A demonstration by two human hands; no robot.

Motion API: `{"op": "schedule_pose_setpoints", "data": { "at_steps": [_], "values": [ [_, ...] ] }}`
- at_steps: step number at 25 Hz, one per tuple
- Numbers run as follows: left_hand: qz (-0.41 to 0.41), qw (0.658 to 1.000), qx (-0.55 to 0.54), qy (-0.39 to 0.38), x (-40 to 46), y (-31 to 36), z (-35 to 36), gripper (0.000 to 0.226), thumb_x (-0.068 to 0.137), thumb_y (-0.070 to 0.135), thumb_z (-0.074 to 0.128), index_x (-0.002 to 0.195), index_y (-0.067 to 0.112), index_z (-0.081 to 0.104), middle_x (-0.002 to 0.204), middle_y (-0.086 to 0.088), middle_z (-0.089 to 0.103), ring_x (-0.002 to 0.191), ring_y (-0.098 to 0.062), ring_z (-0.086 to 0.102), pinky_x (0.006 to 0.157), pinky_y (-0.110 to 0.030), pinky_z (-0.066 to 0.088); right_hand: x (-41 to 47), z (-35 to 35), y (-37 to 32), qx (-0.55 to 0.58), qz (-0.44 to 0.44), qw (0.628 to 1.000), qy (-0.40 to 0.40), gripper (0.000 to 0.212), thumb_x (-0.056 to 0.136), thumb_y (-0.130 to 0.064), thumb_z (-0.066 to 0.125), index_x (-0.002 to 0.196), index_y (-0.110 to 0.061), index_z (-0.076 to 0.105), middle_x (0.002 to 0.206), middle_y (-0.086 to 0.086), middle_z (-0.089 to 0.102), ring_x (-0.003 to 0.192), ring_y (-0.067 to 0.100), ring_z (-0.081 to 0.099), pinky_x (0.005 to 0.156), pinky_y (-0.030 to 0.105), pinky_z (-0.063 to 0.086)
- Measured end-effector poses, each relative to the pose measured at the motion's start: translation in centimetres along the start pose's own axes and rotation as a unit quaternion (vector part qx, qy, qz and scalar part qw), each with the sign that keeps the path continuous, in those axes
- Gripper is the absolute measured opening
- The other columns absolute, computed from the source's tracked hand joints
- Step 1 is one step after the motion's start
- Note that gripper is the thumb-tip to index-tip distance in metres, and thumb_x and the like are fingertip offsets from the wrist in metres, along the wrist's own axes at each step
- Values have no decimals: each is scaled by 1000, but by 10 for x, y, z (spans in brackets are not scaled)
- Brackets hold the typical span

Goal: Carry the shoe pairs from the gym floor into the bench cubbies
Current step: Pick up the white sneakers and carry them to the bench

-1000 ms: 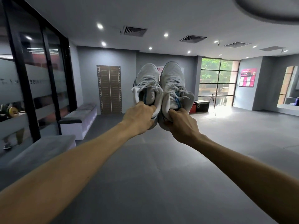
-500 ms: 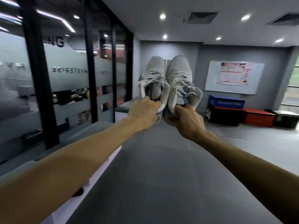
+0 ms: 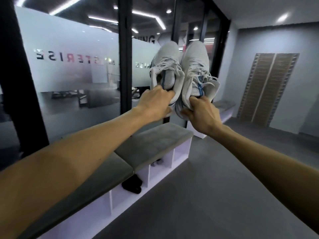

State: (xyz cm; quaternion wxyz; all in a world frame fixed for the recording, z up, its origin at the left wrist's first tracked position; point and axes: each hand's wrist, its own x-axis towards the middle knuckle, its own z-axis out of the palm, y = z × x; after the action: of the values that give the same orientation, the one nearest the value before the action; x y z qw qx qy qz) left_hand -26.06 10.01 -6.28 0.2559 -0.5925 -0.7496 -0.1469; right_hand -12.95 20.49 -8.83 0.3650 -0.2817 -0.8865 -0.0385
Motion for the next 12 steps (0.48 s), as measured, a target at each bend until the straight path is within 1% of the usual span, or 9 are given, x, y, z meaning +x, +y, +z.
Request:
{"op": "schedule_pose_setpoints", "data": {
  "at_steps": [2, 5, 7, 10, 12],
  "values": [
    [-38, 999, 19, -4, 10, -24, 10, 33, 87, 33, 65, 112, 13, 55, 107, -14, 57, 106, -31, 53, 82, -41, 44, 29, 32, -1, 26, -25, 999, -8, 24, 88, -34, 58, 82, -16, 44, 95, 12, 51, 86, 37, 53, 64, 39, 42],
    [-104, 993, 57, -20, 16, -60, 23, 32, 87, 33, 65, 110, 14, 55, 107, -15, 54, 97, -32, 56, 76, -37, 42, 69, 79, -13, 91, -67, 993, -32, 24, 88, -35, 58, 83, -15, 45, 93, 6, 45, 80, 35, 53, 63, 36, 38],
    [-156, 983, 94, -30, 15, -81, 27, 33, 87, 34, 65, 110, 14, 55, 107, -14, 53, 94, -33, 57, 74, -36, 42, 92, 107, -27, 128, -108, 985, -45, 24, 88, -35, 58, 84, -14, 47, 95, 8, 47, 81, 36, 53, 64, 35, 38],
    [-226, 962, 143, -52, 5, -102, 25, 32, 88, 34, 63, 111, 12, 53, 108, -14, 54, 99, -31, 54, 76, -37, 43, 113, 138, -52, 198, -175, 962, -69, 23, 88, -31, 58, 83, -15, 44, 91, 5, 42, 87, 37, 52, 65, 34, 35],
    [-266, 947, 168, -58, -7, -111, 22, 32, 89, 33, 62, 110, 11, 53, 107, -13, 54, 93, -27, 50, 72, -34, 37, 119, 149, -71, 230, -213, 946, -78, 24, 90, -30, 58, 82, -15, 41, 88, 3, 40, 88, 34, 51, 65, 33, 34]
  ]
}}
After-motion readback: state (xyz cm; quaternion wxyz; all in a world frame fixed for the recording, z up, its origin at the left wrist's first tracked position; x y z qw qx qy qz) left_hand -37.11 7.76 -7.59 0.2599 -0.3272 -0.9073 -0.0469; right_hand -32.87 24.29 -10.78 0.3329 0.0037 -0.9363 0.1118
